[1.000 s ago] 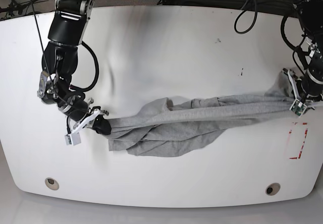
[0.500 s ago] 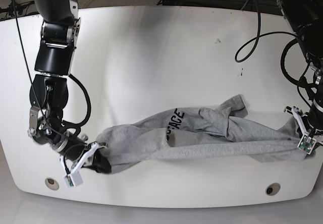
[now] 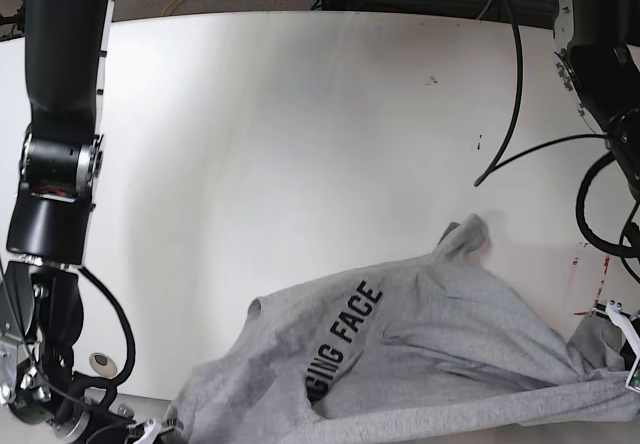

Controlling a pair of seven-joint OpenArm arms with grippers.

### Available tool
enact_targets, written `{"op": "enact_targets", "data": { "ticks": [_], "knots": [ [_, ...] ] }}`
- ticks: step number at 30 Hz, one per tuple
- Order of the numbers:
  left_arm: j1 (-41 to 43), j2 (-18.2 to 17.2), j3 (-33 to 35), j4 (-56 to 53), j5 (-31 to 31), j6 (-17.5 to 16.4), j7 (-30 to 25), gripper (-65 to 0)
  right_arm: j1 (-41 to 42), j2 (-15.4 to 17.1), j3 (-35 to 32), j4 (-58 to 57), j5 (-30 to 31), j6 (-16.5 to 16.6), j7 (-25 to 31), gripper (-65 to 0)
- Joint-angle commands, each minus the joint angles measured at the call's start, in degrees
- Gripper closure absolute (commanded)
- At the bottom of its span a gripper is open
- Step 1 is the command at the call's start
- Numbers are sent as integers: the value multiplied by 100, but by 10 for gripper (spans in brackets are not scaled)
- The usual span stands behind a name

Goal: Fold the T-shirt properly
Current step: 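Lift the shirt with both grippers, shake it, and lay it down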

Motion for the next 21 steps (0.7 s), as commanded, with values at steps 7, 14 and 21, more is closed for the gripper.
{"op": "enact_targets", "data": {
  "ticks": [7, 14, 21],
  "knots": [
    [-692, -224, -44, -575, 46, 86, 29, 0, 978, 280, -167, 12, 41, 7, -126, 0],
    [55, -206, -17, -689, 37, 86, 20, 0, 433, 298, 44, 188, 41, 306, -390, 0],
    [1101, -189, -17, -698, 28, 86, 11, 0, -1044, 298, 668, 680, 33, 332, -443, 0]
  ]
}}
